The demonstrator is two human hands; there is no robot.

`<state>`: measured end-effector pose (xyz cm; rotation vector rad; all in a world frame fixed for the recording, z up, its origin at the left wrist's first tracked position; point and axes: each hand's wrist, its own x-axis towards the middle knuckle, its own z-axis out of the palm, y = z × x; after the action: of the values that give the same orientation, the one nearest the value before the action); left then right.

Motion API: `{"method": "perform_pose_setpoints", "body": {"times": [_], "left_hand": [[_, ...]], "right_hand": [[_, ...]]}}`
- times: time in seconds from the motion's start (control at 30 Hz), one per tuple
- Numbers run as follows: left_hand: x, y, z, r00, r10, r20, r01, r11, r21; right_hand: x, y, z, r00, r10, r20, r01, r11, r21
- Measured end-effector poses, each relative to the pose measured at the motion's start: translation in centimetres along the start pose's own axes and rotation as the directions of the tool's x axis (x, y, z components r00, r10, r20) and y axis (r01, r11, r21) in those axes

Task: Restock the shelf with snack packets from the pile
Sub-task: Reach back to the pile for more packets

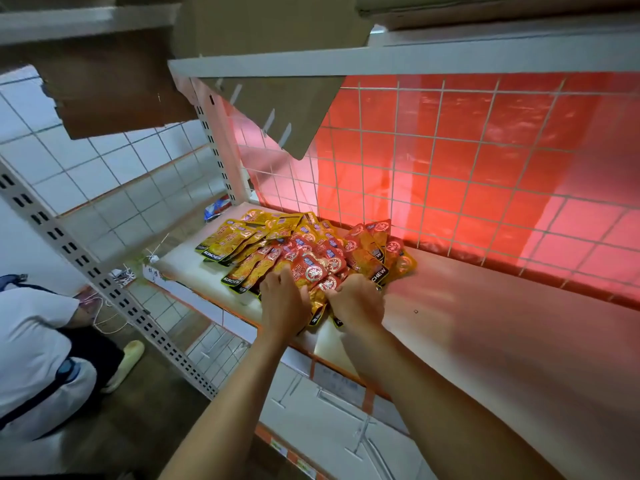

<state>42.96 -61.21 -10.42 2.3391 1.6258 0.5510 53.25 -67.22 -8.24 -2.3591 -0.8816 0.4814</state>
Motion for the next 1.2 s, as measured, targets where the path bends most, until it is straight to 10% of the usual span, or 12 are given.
{"method": "perform_pose_setpoints", "body": {"times": [0.5,0.97,1.2], "left_hand": [[-1.5,5.2,-1.5,0.986,-0.031,-0.162,-0.042,0.902,-0.431],[-6.7,19.2,1.0,0.964,0.178,0.197,0.078,0.519,-0.851],[-11.0,26.4,3.9,0.922,0.210,0.325,0.186,0.495,-0.849]], "right_hand": [[0.1,2.6,-4.0,0.989,0.046,-0.141,0.044,0.818,0.574],[-0.5,14.9,-14.8,0.874,0.294,-0.387,0.031,0.761,0.648],[-2.9,21.7,-20.3,0.824,0.288,-0.488,0.112,0.761,0.638]]}}
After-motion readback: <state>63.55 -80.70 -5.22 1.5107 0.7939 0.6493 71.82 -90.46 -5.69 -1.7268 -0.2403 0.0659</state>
